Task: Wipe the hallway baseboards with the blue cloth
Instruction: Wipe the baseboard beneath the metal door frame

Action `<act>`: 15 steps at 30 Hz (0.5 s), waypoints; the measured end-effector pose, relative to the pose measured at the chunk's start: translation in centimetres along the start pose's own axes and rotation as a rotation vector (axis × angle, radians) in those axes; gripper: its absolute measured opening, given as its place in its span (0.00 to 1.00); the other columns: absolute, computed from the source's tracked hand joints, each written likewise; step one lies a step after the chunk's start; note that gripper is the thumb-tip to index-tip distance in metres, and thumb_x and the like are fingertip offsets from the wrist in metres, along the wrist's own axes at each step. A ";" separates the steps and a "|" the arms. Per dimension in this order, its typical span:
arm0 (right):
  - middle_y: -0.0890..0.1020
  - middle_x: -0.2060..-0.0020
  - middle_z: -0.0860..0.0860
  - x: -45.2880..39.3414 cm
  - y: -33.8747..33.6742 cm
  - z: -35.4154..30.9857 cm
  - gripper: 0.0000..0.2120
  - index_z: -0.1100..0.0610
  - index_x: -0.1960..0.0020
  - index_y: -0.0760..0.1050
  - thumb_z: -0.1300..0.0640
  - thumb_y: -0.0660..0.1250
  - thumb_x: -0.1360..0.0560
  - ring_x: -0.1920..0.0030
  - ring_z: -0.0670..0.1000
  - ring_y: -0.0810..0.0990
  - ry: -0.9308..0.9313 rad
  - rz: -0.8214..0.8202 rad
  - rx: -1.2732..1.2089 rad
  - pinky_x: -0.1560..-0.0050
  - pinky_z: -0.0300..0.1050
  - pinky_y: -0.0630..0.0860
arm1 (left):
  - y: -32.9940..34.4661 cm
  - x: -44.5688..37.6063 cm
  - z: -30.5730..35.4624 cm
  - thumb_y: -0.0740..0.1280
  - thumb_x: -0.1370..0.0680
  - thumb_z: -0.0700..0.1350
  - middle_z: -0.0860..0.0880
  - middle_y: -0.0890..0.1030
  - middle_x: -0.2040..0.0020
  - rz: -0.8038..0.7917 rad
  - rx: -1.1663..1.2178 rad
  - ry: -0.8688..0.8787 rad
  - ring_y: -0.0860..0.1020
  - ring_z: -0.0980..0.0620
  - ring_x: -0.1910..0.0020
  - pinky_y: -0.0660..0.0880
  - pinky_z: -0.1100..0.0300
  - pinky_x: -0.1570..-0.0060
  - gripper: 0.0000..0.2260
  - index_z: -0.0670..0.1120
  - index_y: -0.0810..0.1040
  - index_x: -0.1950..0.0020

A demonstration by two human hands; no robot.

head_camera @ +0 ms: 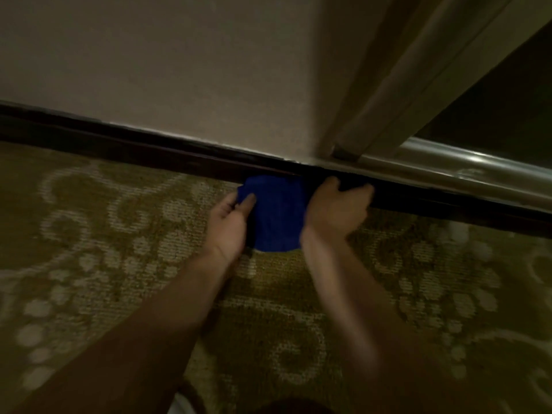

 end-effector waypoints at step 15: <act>0.75 0.39 0.62 -1.4 -1.0 1.7 0.16 0.62 0.33 0.62 0.58 0.56 0.19 0.41 0.60 0.76 0.075 0.074 -0.138 0.48 0.43 0.69 | 0.4 1.2 0.5 0.62 0.18 0.42 0.44 0.83 0.42 0.045 0.018 -0.077 0.82 0.45 0.42 0.76 0.46 0.37 0.12 0.45 0.79 0.37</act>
Point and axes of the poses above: each hand's wrist, its own x-axis away from the middle knuckle, its own y-axis out of the palm, z = x × y, the point moved 8 cm from there along -x, towards the middle knuckle
